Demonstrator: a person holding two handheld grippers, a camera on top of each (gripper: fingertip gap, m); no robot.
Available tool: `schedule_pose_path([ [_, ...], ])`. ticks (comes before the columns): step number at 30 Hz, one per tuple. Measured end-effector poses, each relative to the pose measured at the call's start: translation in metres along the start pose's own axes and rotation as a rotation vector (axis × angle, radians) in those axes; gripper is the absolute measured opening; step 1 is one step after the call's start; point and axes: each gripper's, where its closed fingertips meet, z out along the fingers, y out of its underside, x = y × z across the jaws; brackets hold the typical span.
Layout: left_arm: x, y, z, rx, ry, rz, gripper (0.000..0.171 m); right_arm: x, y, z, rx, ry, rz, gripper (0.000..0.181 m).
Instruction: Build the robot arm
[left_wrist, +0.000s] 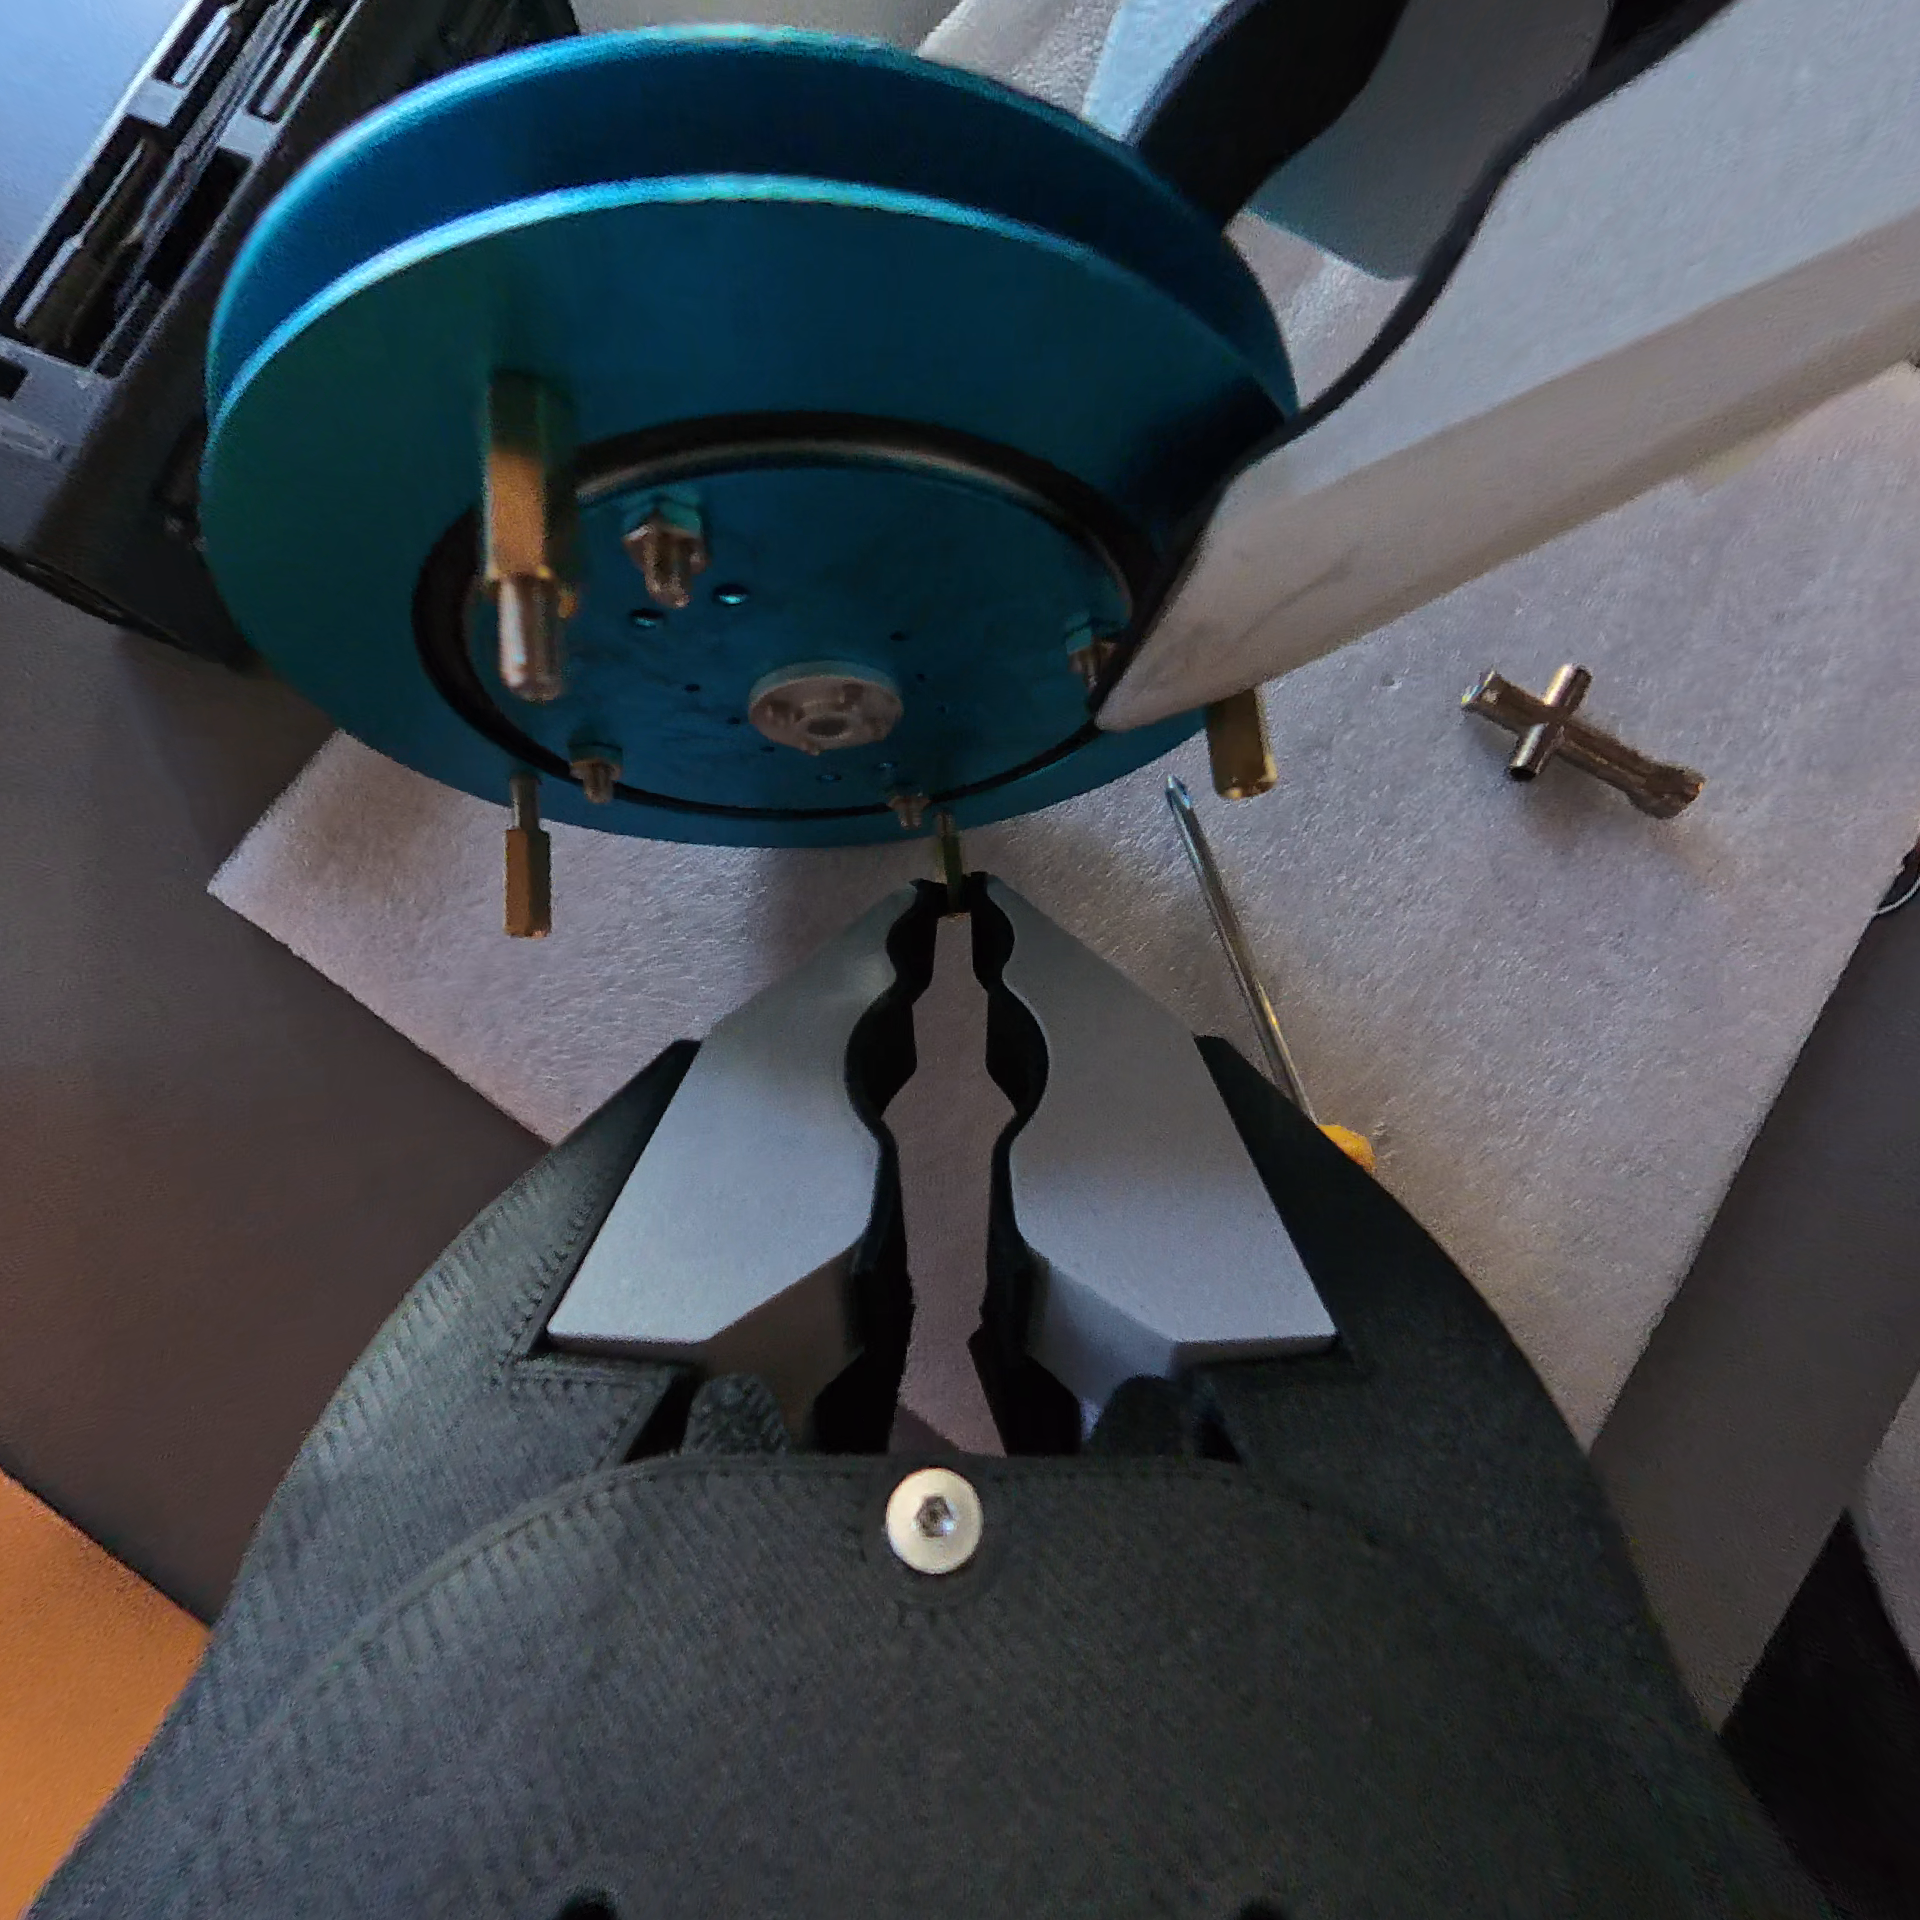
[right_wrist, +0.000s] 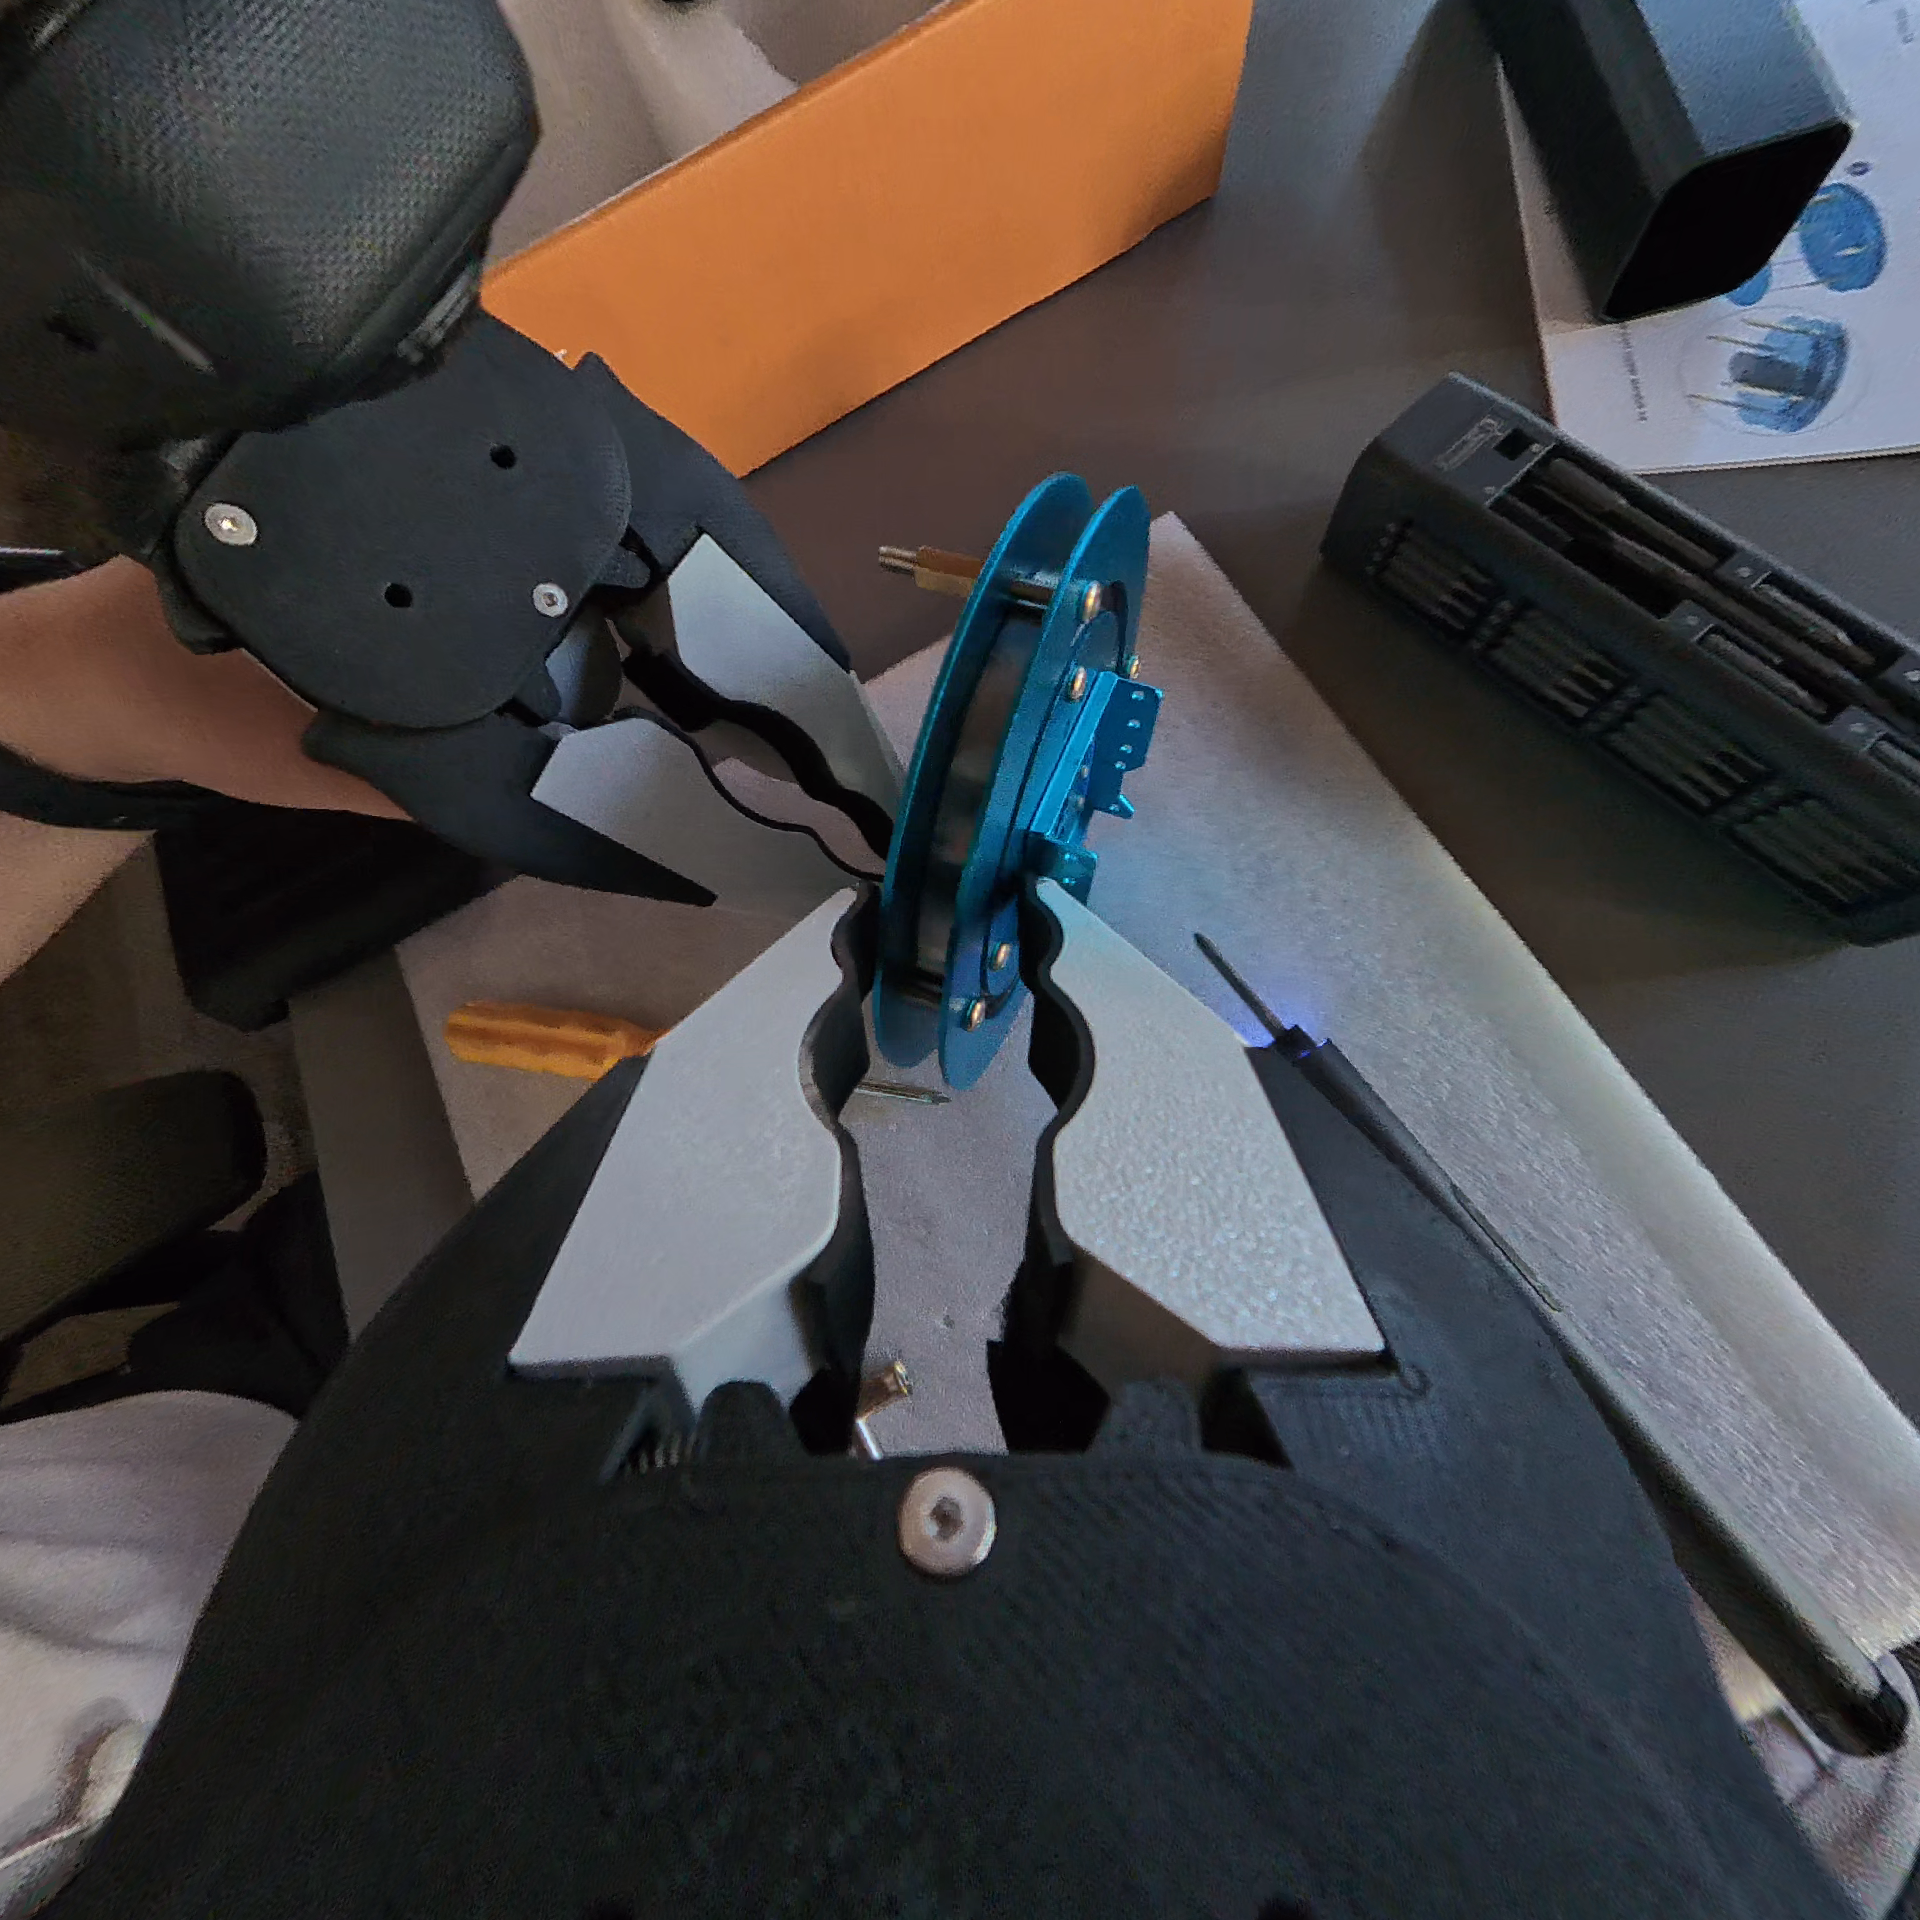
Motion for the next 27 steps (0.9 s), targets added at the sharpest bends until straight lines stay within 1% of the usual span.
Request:
schedule_pose_path([
  [3,0.000,-0.001,0.000,-0.011,0.004,0.033,0.005,0.002,0.001,-0.001,0.001,-0.007,0.043,0.024],
  [7,0.001,-0.001,0.002,-0.025,0.017,-0.022,0.005,0.003,0.002,-0.002,0.028,-0.013,0.131,0.023],
  [10,0.001,0.004,0.008,-0.067,-0.005,-0.057,0.005,0.002,0.003,-0.002,0.037,-0.009,0.148,0.022],
  [13,0.000,0.002,0.008,-0.066,-0.017,-0.095,0.005,0.004,0.004,-0.003,0.032,0.007,0.146,0.020],
  [17,0.000,-0.005,0.008,-0.046,-0.008,-0.120,0.009,0.005,0.005,-0.004,0.042,-0.011,0.178,0.020],
  [18,0.000,-0.005,0.008,-0.052,-0.005,-0.116,0.005,0.005,0.005,-0.004,0.045,-0.013,0.185,0.020],
  [23,0.000,-0.004,0.009,-0.087,0.001,-0.075,0.004,0.003,0.009,-0.004,0.033,-0.034,0.185,0.021],
  [27,0.000,-0.001,0.008,-0.127,0.049,0.001,0.004,-0.009,0.009,-0.006,0.037,-0.118,0.196,0.030],
])
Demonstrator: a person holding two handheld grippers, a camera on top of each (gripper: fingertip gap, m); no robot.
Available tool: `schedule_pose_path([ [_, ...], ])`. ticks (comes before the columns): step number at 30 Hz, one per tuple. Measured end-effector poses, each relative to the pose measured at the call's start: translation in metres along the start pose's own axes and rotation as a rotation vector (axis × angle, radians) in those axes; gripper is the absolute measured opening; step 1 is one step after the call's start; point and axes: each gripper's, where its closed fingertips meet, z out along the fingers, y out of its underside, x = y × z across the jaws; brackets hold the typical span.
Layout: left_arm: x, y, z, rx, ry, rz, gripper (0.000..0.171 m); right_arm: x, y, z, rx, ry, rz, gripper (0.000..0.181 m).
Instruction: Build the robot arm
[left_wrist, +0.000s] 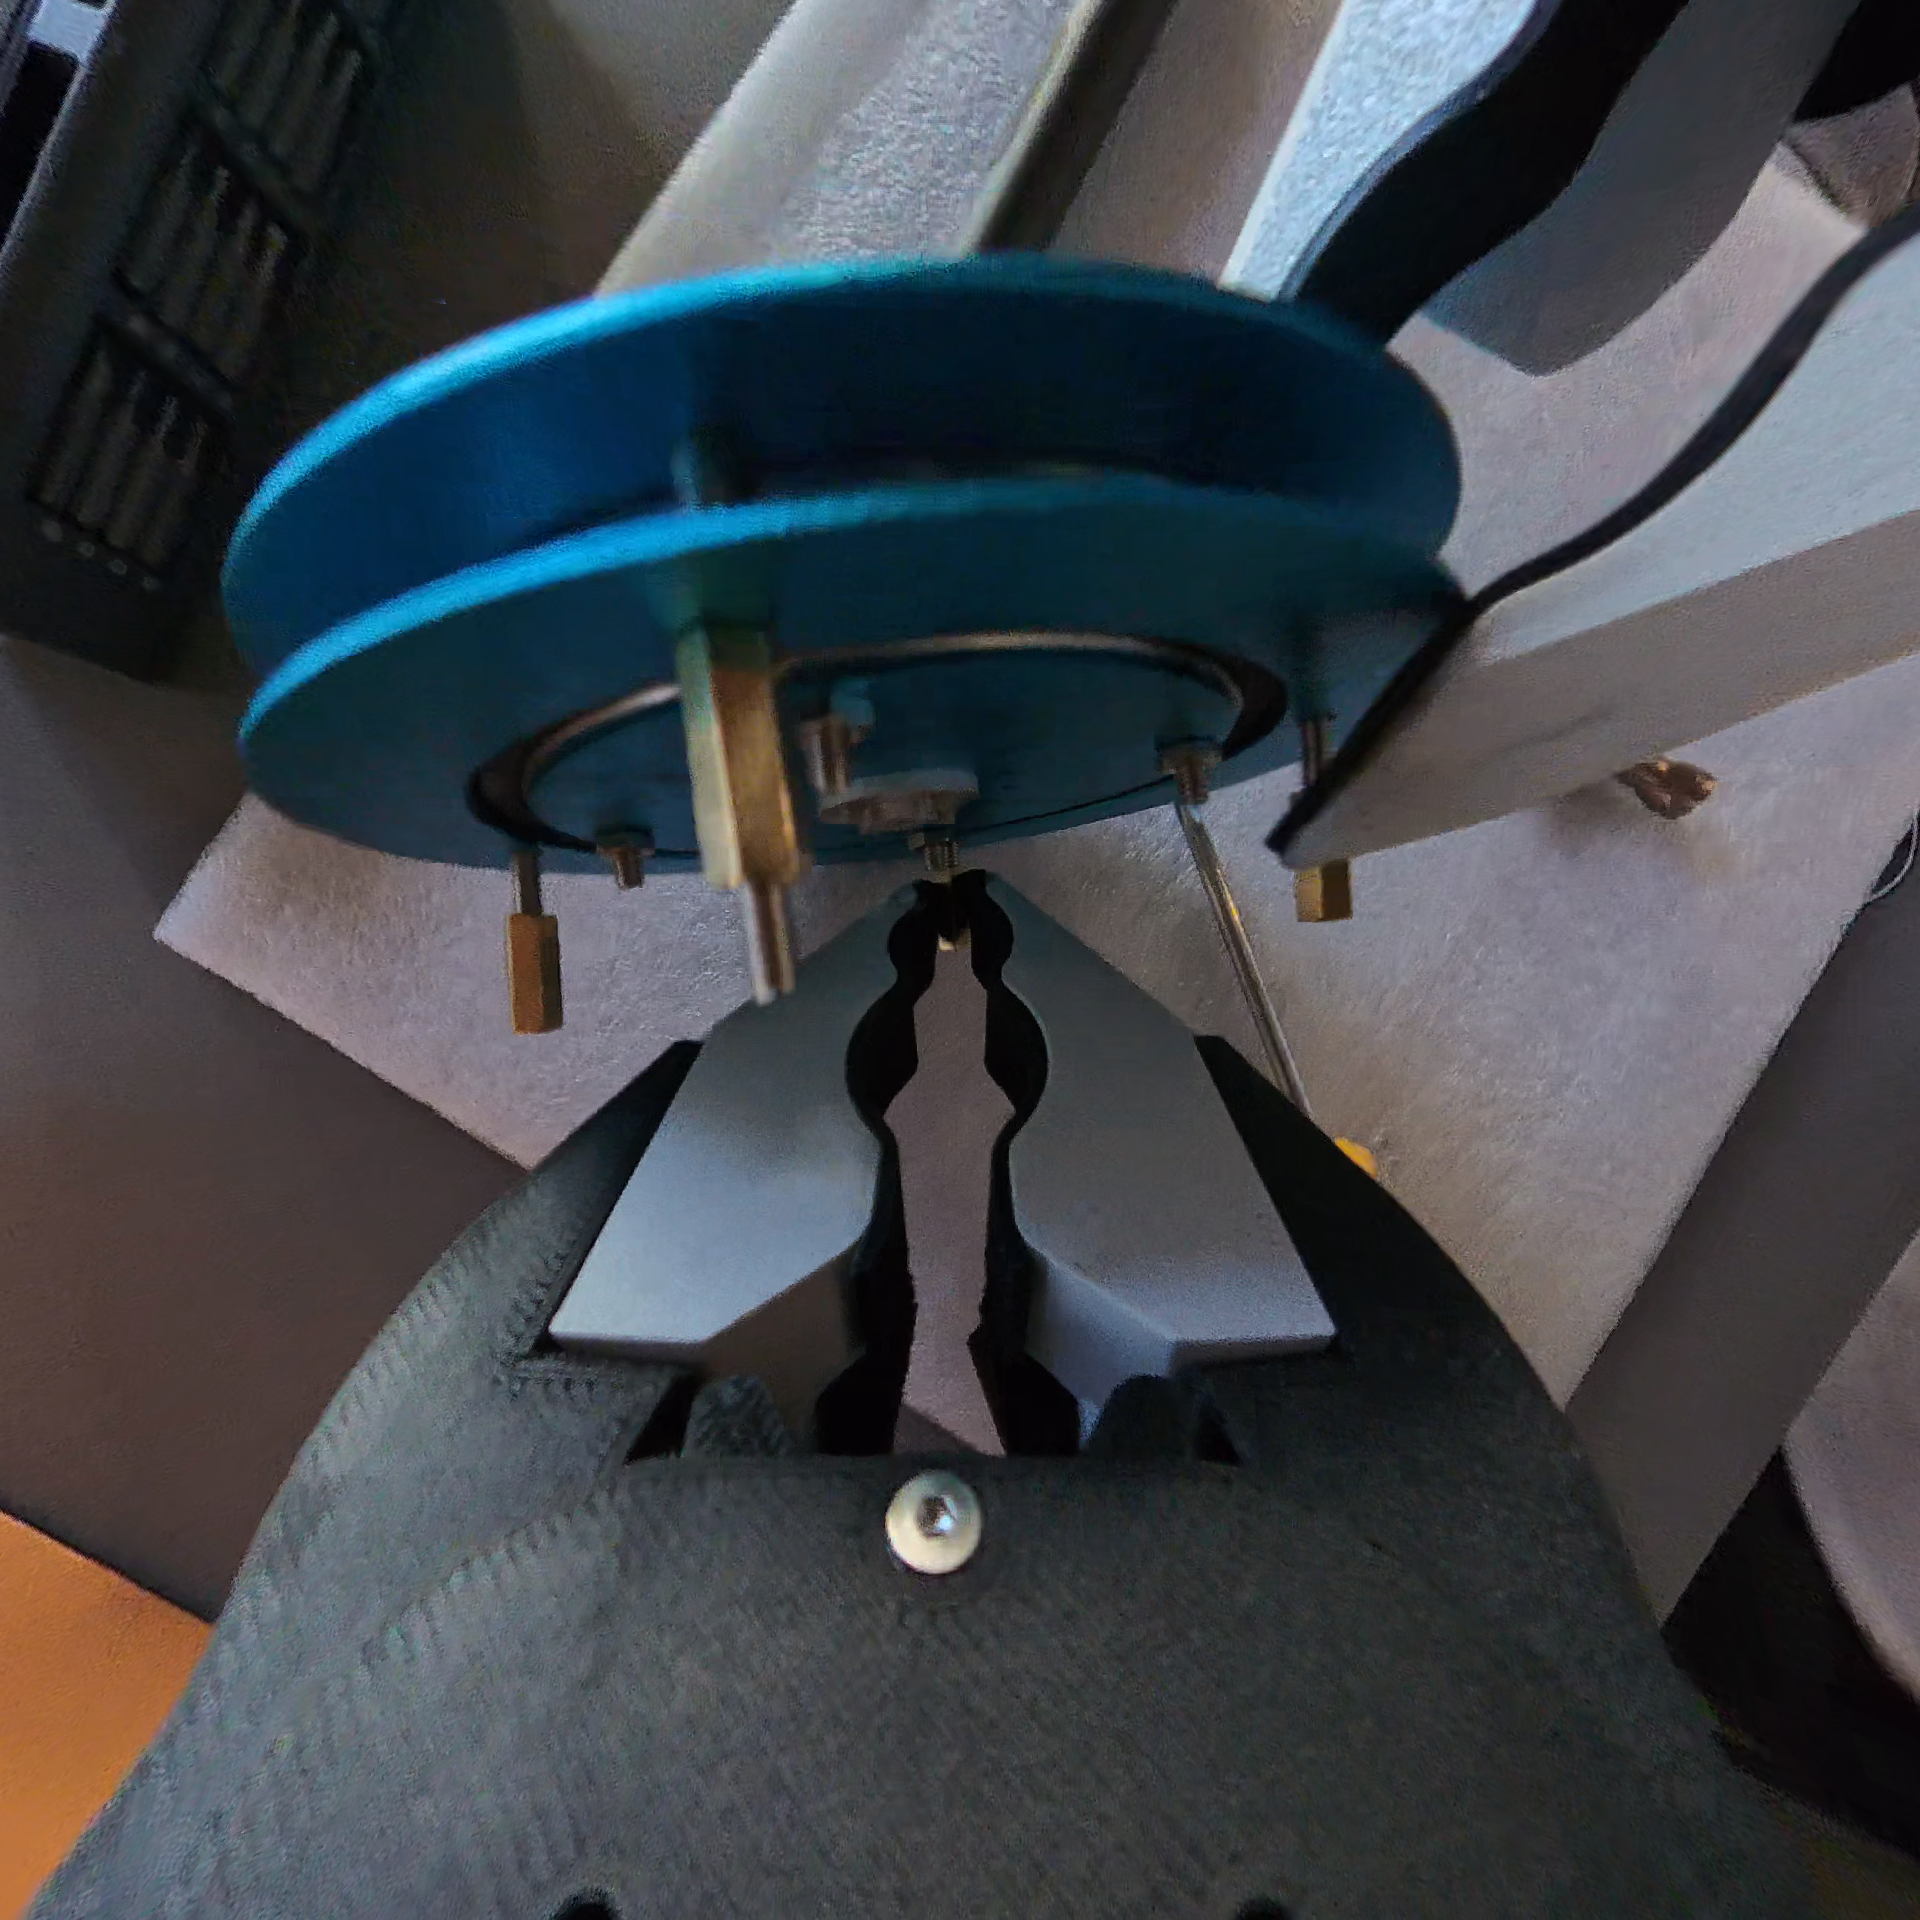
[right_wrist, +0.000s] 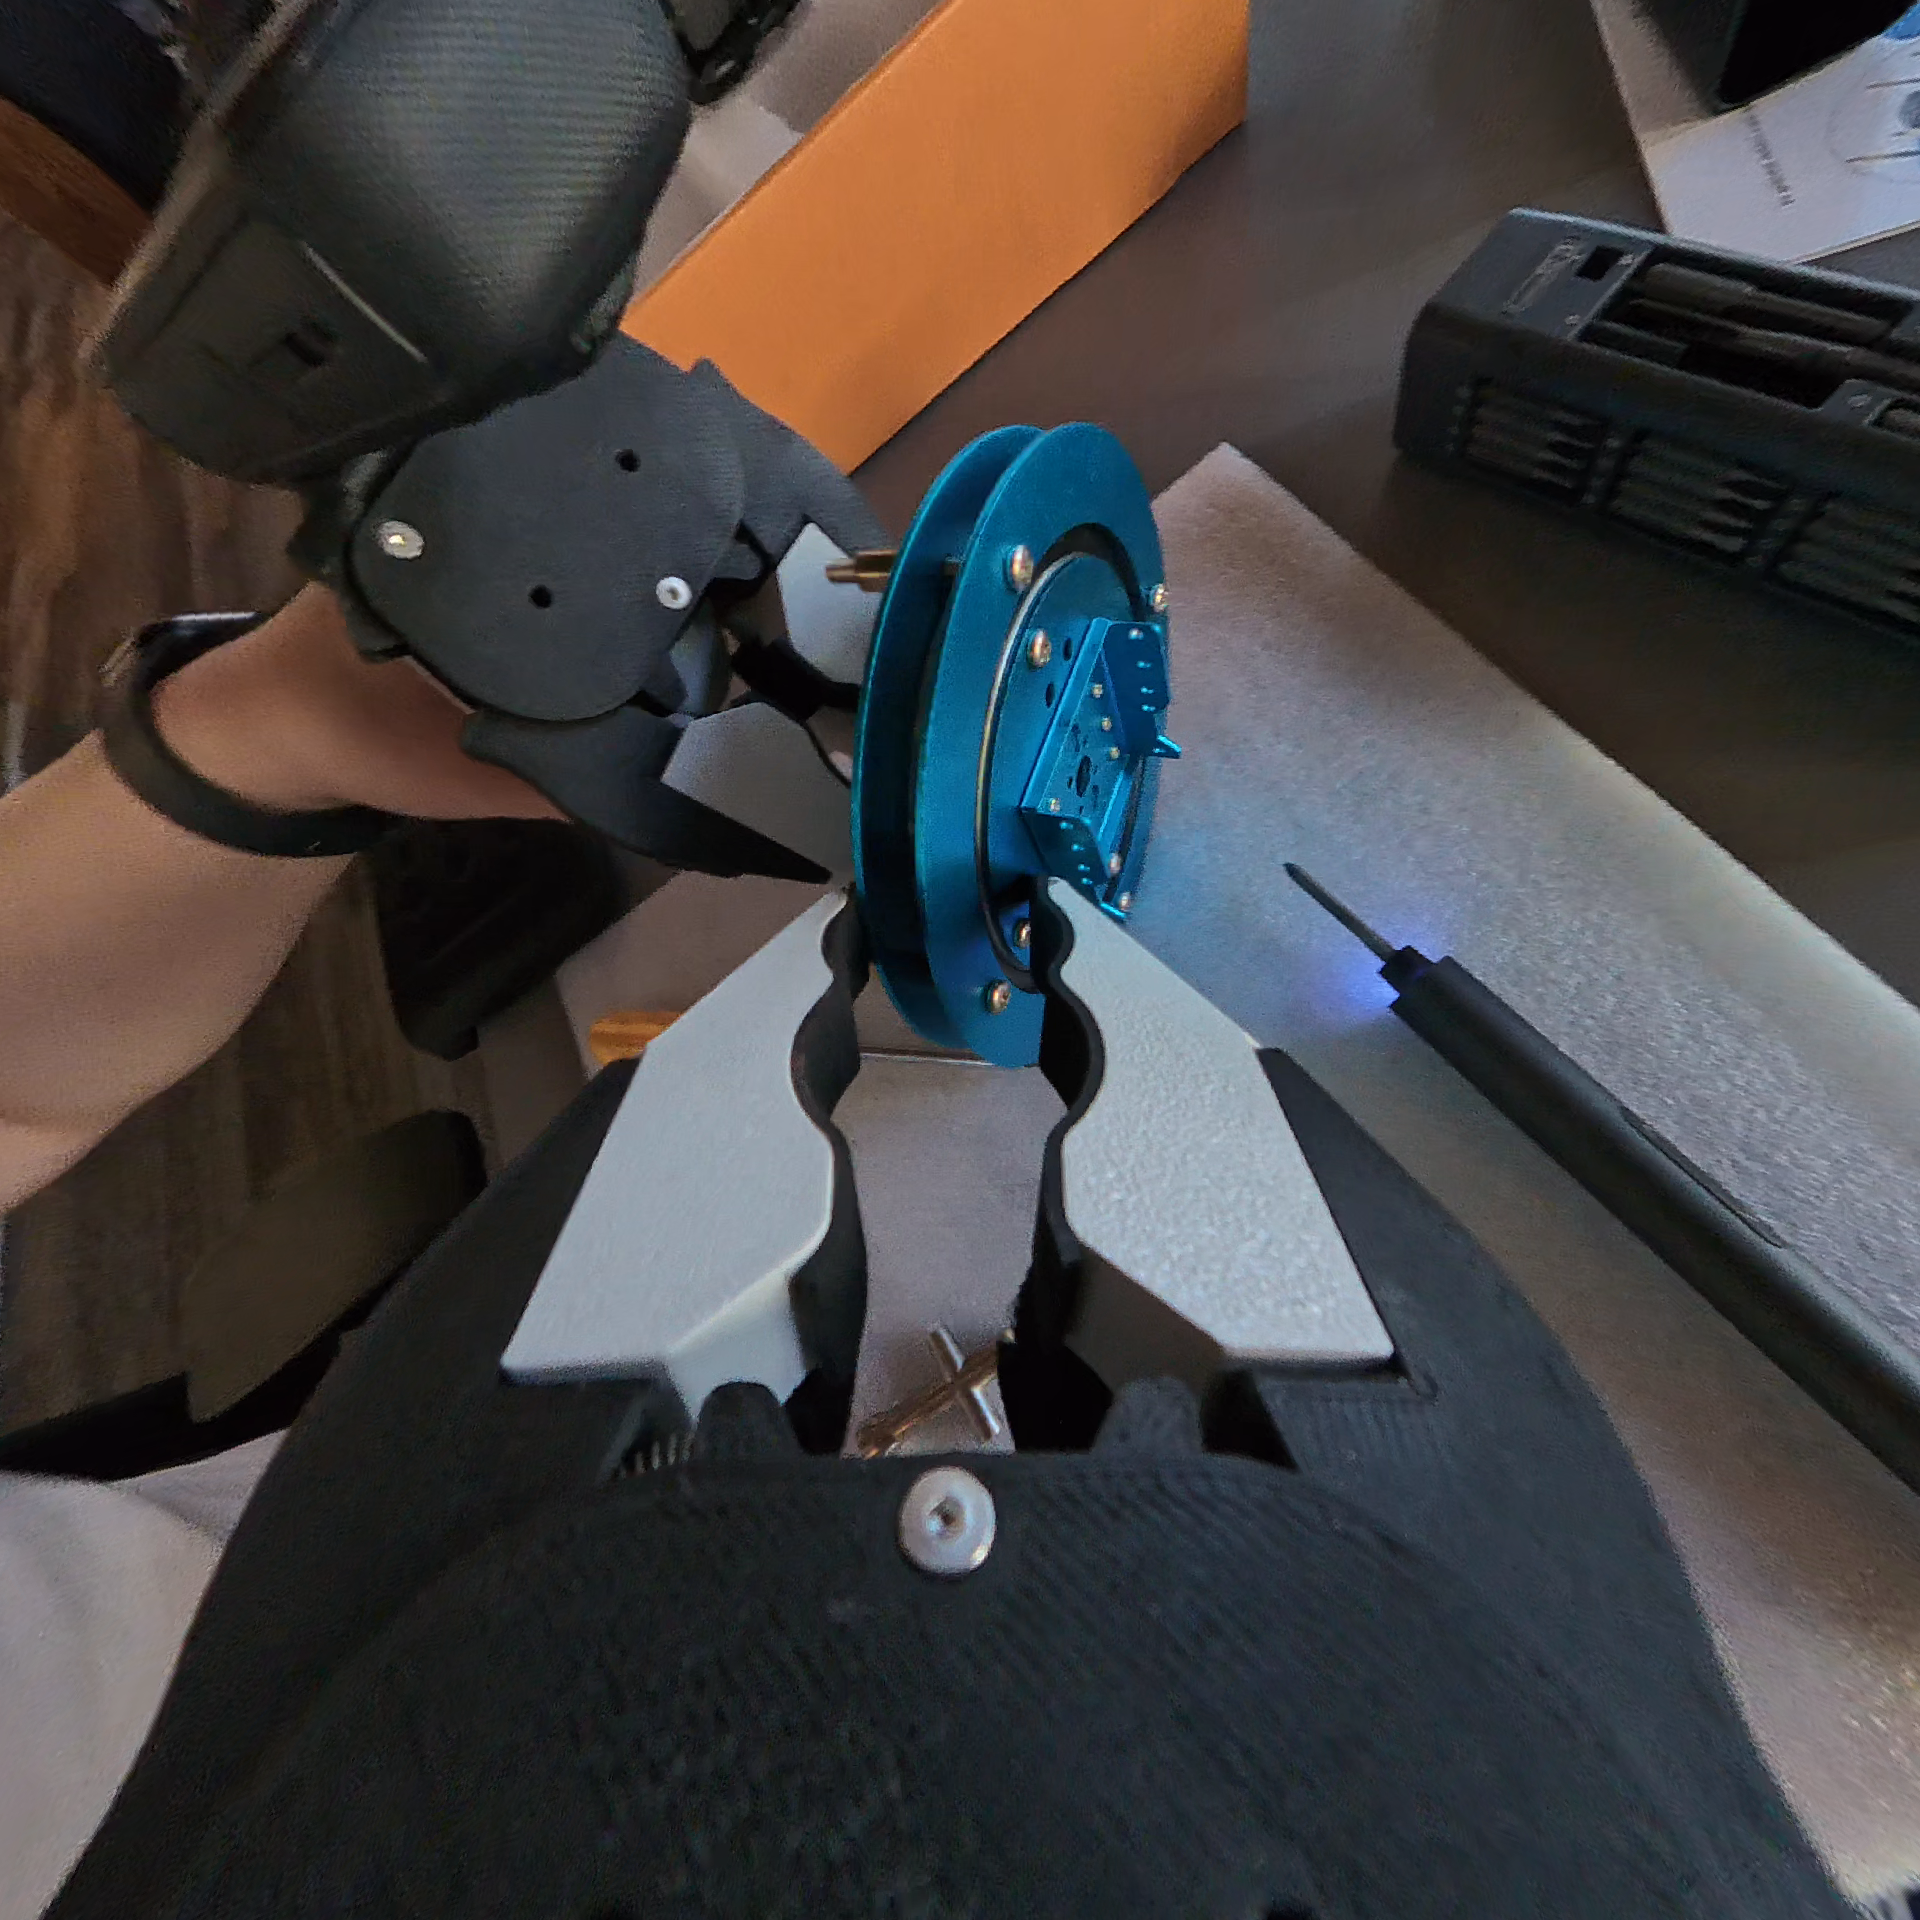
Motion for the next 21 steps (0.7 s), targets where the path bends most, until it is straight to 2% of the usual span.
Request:
schedule_pose_path([
  [8,-0.002,0.001,-0.001,-0.087,-0.003,0.223,0.004,-0.002,0.001,-0.006,0.005,-0.042,-0.073,0.029],
  [14,-0.002,0.001,-0.001,-0.101,-0.018,0.297,0.004,-0.005,0.000,-0.014,0.025,-0.128,-0.120,0.035],
  [21,-0.002,0.002,0.000,-0.104,-0.016,0.316,0.004,0.009,0.011,-0.030,-0.012,-0.145,-0.237,0.044],
])
